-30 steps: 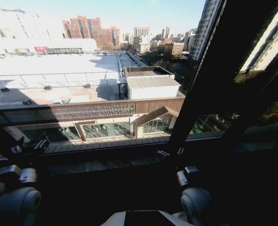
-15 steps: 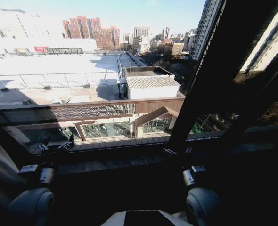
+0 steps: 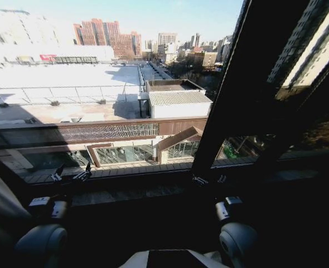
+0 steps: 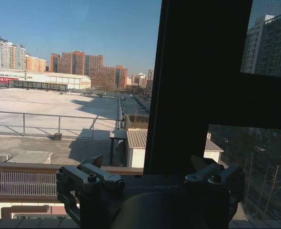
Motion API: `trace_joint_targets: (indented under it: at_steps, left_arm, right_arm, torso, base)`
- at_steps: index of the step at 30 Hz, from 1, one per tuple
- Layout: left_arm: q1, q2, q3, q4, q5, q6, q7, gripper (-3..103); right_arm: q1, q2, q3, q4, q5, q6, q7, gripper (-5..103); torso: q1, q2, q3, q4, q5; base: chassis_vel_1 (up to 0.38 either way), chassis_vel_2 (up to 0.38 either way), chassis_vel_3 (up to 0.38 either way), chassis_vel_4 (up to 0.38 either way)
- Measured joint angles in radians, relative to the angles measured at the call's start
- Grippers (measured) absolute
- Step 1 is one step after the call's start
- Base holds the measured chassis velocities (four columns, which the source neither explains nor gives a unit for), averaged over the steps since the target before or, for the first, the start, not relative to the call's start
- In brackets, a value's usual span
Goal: Open the curtains by pulling them apart, changing their state from closed to fully open.
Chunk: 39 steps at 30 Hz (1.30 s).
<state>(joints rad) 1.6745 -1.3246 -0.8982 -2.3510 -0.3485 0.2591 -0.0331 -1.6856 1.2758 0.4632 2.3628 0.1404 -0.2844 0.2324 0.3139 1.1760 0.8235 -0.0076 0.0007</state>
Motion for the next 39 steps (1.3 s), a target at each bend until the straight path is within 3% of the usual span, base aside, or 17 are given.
trace_joint_targets:
  at_steps: [20,39]
  left_arm:
    - [-0.045,0.019,0.011,0.087,-0.002,-0.011,0.020,100]
    - [-0.030,-0.002,0.006,0.066,0.007,-0.010,0.022,100]
  right_arm:
    - [0.038,0.000,0.004,-0.045,0.027,-0.004,-0.002,100]
    - [0.068,-0.020,0.002,-0.064,0.055,-0.014,-0.004,100]
  torso:
    - [0.000,0.000,0.000,0.0000,-0.0005]
    - [0.000,0.000,0.000,0.0001,-0.0005]
  base:
    - [-0.353,-0.347,0.341,0.347]
    - [-0.357,-0.348,0.357,0.351]
